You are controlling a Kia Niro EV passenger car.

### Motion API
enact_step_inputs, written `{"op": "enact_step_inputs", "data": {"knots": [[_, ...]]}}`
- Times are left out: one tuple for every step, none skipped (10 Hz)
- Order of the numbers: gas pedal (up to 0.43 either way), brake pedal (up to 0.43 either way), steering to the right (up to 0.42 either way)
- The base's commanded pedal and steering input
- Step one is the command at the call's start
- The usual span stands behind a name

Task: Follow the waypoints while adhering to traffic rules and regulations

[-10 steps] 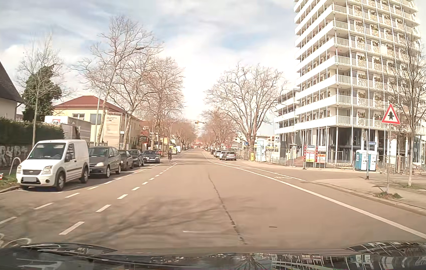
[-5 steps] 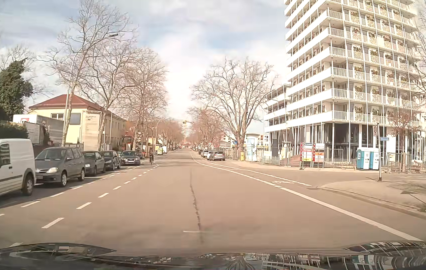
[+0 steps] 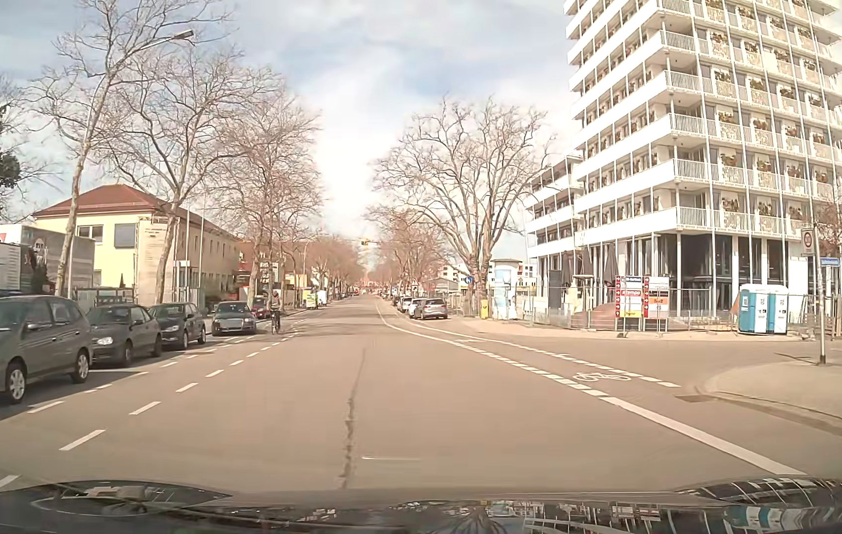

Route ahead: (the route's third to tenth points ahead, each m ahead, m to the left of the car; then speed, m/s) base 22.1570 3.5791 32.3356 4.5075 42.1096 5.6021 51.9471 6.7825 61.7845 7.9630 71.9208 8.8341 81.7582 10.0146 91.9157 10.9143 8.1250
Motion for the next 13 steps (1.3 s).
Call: {"op": "enact_step_inputs", "data": {"knots": [[0.24, 0.0, -0.026], [0.24, 0.0, -0.031], [0.24, 0.0, -0.037], [0.24, 0.0, -0.04], [0.22, 0.0, -0.04], [0.22, 0.0, -0.04], [0.22, 0.0, -0.04], [0.22, 0.0, -0.04], [0.209, 0.0, -0.04], [0.209, 0.0, -0.04], [0.209, 0.0, -0.04], [0.197, 0.0, -0.039], [0.169, 0.0, -0.038]]}}
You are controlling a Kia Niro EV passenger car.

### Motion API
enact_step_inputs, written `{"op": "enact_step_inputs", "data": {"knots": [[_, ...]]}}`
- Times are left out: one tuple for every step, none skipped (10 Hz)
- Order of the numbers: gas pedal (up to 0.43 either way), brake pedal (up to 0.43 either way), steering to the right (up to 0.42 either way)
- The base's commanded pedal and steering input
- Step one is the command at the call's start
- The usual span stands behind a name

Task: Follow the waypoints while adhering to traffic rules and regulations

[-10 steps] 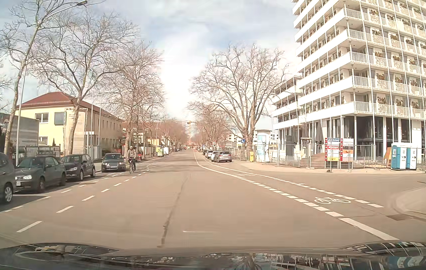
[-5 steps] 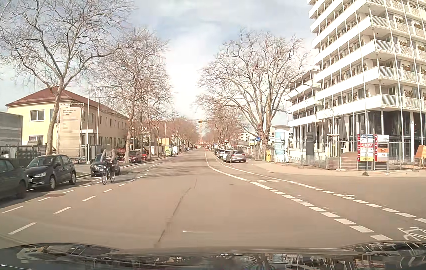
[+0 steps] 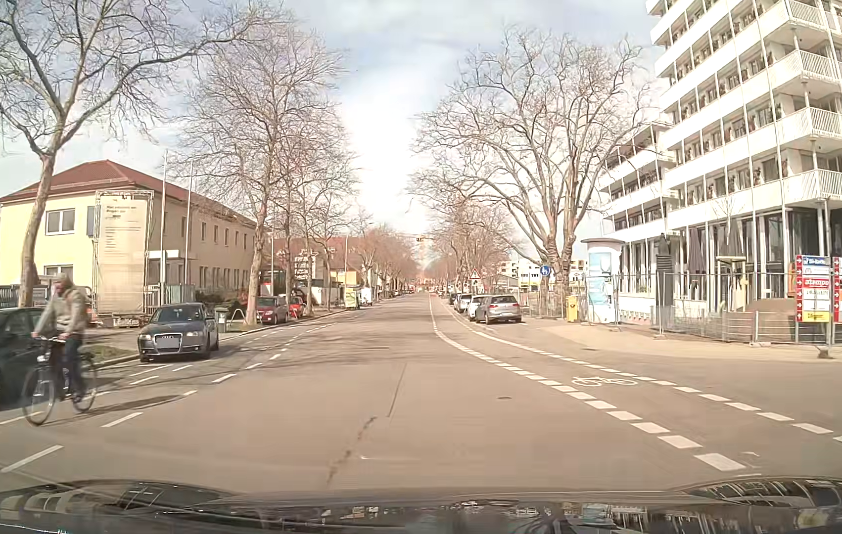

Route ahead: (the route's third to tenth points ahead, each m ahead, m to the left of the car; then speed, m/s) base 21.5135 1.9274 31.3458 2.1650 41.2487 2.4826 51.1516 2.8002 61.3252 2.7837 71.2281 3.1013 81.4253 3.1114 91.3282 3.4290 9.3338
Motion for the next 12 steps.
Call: {"op": "enact_step_inputs", "data": {"knots": [[0.169, 0.0, -0.035], [0.169, 0.0, -0.033], [0.169, 0.0, -0.029], [0.169, 0.0, -0.028], [0.169, 0.0, -0.028], [0.169, 0.0, -0.028], [0.169, 0.0, -0.028], [0.15, 0.0, -0.025], [0.15, 0.0, -0.02], [0.15, 0.0, -0.019], [0.15, 0.0, -0.016], [0.15, 0.0, -0.01]]}}
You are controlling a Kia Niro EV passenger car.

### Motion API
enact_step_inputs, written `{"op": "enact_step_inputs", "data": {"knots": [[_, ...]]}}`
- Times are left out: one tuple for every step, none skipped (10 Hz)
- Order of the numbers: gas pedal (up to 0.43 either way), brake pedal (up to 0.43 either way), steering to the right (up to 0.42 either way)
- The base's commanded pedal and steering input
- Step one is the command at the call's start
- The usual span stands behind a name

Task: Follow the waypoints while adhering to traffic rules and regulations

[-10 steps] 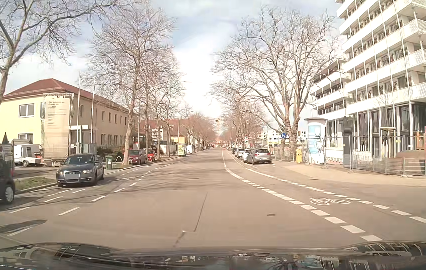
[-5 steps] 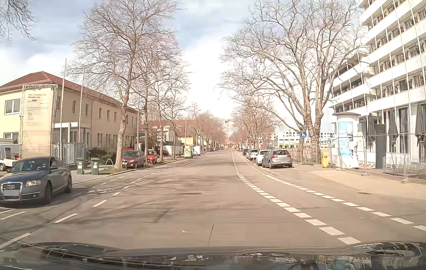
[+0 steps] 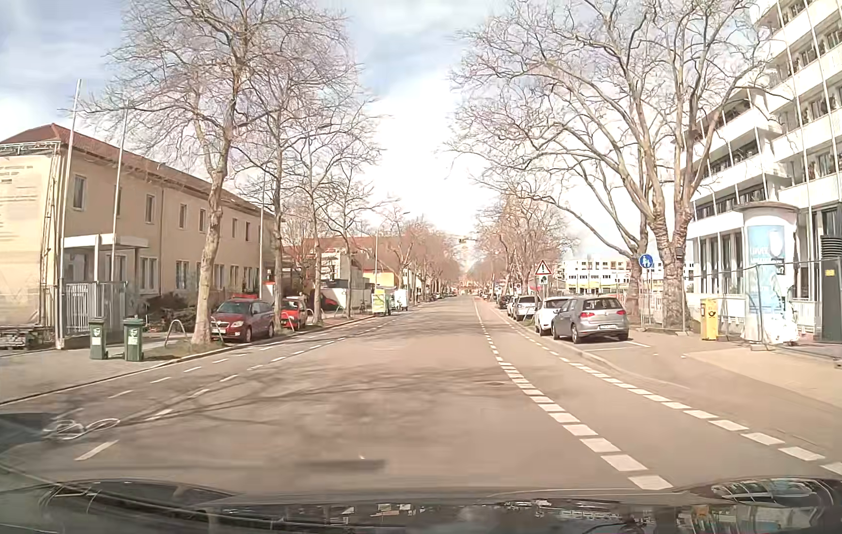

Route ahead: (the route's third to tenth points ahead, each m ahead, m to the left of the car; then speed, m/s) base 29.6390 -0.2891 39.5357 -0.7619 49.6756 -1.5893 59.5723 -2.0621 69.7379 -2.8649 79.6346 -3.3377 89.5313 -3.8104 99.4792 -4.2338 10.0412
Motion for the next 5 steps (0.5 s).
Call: {"op": "enact_step_inputs", "data": {"knots": [[0.15, 0.0, -0.007], [0.138, 0.0, -0.006], [0.13, 0.0, -0.001], [0.13, 0.0, 0.001], [0.118, 0.0, 0.003]]}}
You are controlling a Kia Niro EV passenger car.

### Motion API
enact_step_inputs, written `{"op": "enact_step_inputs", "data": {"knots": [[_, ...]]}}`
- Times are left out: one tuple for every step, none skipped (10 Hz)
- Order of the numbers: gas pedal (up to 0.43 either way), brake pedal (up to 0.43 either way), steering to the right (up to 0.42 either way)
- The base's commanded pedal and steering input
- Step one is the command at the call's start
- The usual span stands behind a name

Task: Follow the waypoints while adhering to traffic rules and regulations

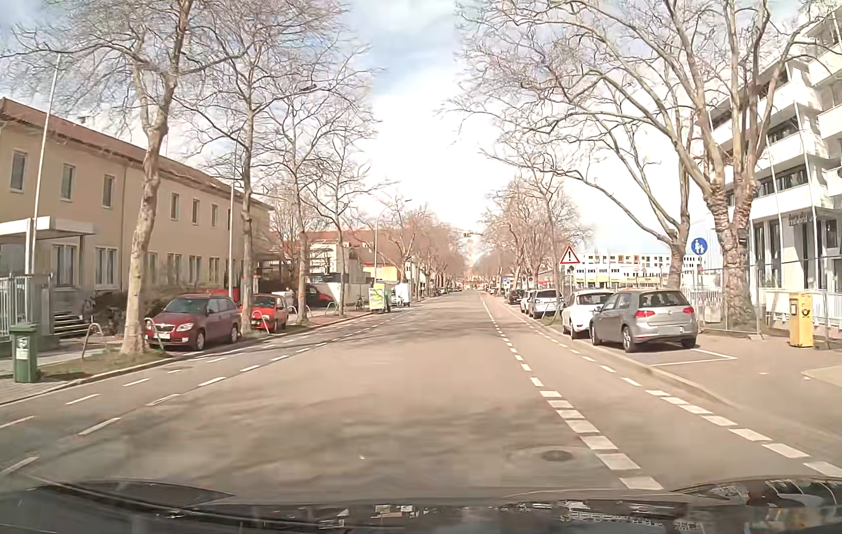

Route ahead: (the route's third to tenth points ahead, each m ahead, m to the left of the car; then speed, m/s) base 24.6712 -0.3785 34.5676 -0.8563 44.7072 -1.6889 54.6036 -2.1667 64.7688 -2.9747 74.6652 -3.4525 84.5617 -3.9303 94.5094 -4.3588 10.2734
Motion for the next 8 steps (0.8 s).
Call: {"op": "enact_step_inputs", "data": {"knots": [[0.118, 0.0, 0.005], [0.118, 0.0, 0.008], [0.118, 0.0, 0.011], [0.118, 0.0, 0.014], [0.118, 0.0, 0.017], [0.118, 0.0, 0.02], [0.11, 0.0, 0.021], [0.11, 0.0, 0.021]]}}
